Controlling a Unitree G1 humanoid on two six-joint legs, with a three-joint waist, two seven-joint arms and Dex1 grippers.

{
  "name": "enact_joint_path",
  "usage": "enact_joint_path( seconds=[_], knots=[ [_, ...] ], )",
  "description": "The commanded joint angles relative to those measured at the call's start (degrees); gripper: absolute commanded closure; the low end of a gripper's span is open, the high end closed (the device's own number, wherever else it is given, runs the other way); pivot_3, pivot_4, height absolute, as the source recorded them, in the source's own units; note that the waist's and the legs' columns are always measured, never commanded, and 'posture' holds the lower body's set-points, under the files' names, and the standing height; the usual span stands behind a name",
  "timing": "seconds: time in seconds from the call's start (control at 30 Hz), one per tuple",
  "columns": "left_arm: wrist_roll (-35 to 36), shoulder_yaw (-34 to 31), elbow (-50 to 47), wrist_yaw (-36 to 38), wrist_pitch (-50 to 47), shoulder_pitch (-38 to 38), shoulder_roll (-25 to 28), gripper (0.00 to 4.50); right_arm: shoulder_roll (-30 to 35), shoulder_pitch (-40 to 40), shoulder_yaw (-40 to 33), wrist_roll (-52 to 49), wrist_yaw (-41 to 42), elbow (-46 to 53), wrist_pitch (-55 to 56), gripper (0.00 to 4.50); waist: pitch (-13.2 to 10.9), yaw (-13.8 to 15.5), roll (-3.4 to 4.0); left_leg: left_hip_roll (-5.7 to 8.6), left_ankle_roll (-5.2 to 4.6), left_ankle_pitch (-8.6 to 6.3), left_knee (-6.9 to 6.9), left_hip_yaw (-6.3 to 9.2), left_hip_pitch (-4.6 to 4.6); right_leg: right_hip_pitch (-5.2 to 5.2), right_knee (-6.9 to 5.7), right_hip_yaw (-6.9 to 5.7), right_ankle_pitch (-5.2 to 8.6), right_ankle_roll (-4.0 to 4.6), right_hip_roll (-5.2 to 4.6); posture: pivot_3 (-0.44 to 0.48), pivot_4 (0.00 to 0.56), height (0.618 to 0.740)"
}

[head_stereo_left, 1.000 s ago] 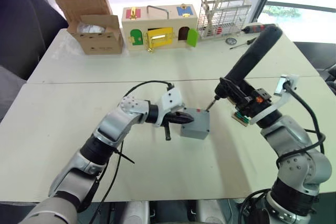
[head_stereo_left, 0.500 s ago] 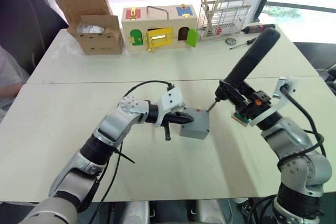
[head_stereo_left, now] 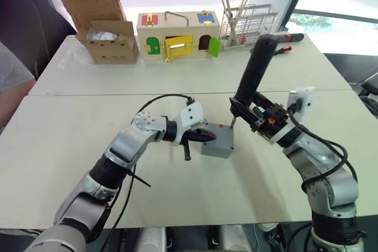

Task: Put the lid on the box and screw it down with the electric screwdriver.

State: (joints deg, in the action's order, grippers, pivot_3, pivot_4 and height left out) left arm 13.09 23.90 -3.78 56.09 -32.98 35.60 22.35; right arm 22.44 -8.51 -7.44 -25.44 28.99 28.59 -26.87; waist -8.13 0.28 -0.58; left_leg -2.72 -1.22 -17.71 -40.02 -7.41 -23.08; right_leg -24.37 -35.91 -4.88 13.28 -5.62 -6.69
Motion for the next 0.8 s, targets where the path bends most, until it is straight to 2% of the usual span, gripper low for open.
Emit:
enact_joint_path(
  seconds=[0.03,0.37,0.5,0.8],
  knots=[
    [-0.79,0.86,-0.94,-0.24,-0.94,-1.05,0.23,4.5,-0.27,3.89,3.6,1.0,0.59,-5.36,-2.09,2.61,0.22,0.0,-0.18,-0.01,-0.01,-0.01,0.0,0.01,0.02,0.02,0.0,0.0,0.04,0.06,0.0,0.0,0.15,0.728],
    [-1.2,0.89,-0.47,-0.81,-0.99,-1.83,-0.12,4.5,-1.28,5.51,2.47,1.06,-0.14,-10.09,0.13,2.61,0.59,0.31,-0.42,-0.1,-0.04,-0.04,0.04,0.03,0.27,0.3,0.08,-0.01,0.17,0.3,-0.03,0.0,0.15,0.728],
    [-1.53,1.37,0.65,-0.89,-0.61,-2.36,-0.57,4.5,-1.25,6.38,2.48,1.19,-0.08,-10.93,1.44,2.61,0.77,0.33,-0.34,-0.18,-0.1,-0.1,0.2,0.12,0.68,0.84,0.48,-0.13,0.2,0.35,-0.05,0.0,0.15,0.728],
    [-1.82,1.78,0.45,-0.58,-0.59,-2.74,-0.37,4.5,-1.21,8.53,3.27,1.73,-0.05,-11.18,3.63,2.61,1.21,0.31,-0.37,-0.19,-0.19,-0.17,0.22,0.15,0.7,0.94,0.68,-0.15,0.22,0.39,-0.14,0.0,0.15,0.728]
  ],
)
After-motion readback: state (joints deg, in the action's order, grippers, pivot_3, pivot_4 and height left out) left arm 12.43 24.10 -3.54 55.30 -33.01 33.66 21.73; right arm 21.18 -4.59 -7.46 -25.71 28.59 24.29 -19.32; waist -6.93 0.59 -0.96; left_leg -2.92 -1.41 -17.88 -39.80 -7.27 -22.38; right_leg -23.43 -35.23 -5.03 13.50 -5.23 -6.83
